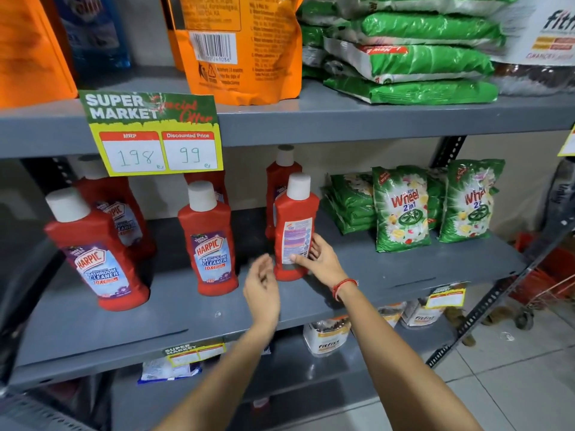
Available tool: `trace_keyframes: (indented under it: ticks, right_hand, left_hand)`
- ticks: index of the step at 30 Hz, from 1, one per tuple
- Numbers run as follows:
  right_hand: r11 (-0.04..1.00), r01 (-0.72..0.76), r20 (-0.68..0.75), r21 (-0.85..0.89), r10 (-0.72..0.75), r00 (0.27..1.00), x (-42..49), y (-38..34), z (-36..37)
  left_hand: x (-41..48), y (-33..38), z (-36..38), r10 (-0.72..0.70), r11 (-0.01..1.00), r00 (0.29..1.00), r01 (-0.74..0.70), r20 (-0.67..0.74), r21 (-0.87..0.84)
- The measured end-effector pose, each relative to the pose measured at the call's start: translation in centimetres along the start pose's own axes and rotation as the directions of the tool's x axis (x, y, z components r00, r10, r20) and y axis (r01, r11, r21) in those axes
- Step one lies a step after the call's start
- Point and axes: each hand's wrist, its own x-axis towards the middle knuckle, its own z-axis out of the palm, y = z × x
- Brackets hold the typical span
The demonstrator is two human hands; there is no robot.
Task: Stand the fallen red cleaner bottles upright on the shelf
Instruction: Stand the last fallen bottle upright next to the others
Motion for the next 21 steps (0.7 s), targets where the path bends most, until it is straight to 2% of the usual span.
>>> trace_keyframes:
  ticks: [2, 5, 10, 14, 19, 21]
  right_hand:
    - [1.000, -0.009, -0.031, 0.006, 0.009, 0.999, 0.1, 0.0, 0.1]
    - [0.999, 0.005, -0.168, -0.048, -0.013, 0.986, -0.6, -0.4, 1.0]
    - [0.996, 0.086, -0.324, 0.003, -0.081, 0.943, -3.3, -1.8, 1.2]
    - [0.991, 0.130, -0.333, -0.037, -0.135, 0.933, -4.8, -0.8, 1.2]
    - [0.995, 0.102, -0.312, -0.002, -0.098, 0.945, -4.7, -0.5, 0.4]
    - [0.997, 0.082, -0.286, 0.009, -0.076, 0.955, -4.0, -0.6, -0.5]
  left_hand:
    - [-1.6, -1.5, 1.1, -0.049, 0.993, 0.997, 0.042, 0.063, 0.110]
    - [-2.3, -2.5, 2.7, -0.063, 0.964, 0.982, 0.013, 0.181, 0.266]
    - [-1.4, -2.9, 2.8, -0.072, 0.963, 0.959, -0.004, 0.274, 0.268]
    - [0.3, -3.0, 2.6, -0.016, 0.972, 0.954, -0.056, 0.300, 0.229]
    - [2.6, -3.3, 2.9, -0.004, 0.952, 0.951, -0.091, 0.308, 0.292]
    - [3.2, -3.0, 2.5, 0.006, 0.937, 0.935, -0.129, 0.355, 0.323]
